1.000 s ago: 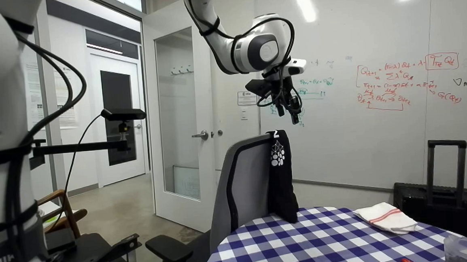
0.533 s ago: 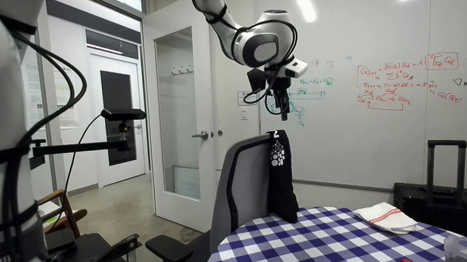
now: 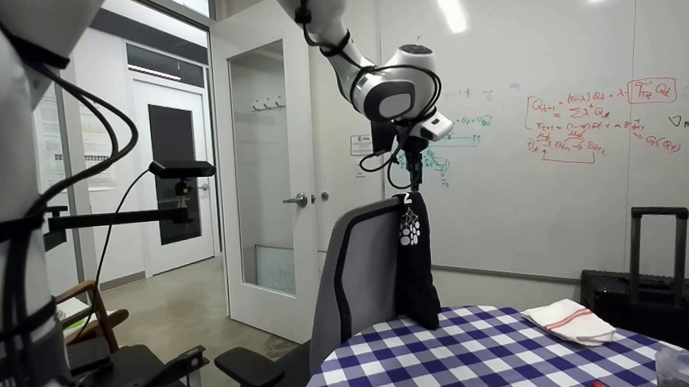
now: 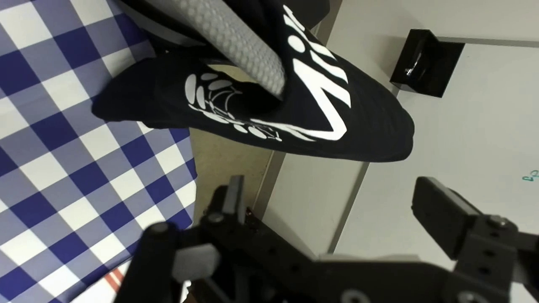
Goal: Put the black shirt on the table
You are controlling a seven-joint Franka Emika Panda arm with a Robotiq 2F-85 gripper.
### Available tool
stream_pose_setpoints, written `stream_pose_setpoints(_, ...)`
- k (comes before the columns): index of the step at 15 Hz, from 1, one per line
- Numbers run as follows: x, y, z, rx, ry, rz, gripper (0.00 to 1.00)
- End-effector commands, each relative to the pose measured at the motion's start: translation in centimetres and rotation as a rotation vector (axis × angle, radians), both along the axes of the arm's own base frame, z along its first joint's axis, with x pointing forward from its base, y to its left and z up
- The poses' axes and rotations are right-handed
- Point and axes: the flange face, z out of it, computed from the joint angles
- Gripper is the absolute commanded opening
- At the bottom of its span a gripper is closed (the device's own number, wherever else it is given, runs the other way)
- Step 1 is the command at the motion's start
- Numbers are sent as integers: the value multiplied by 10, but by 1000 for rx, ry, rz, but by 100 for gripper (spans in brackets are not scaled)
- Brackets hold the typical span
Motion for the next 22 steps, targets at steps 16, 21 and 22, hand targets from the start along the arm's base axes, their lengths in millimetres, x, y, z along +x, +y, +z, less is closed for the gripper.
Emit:
stream_pose_setpoints(16,48,-4,-30,207,263,-56,100)
stream_pose_setpoints(21,55,2,-33,262,306,-81,100)
stream_pose_setpoints(22,57,3,-33,291,316,-79,100)
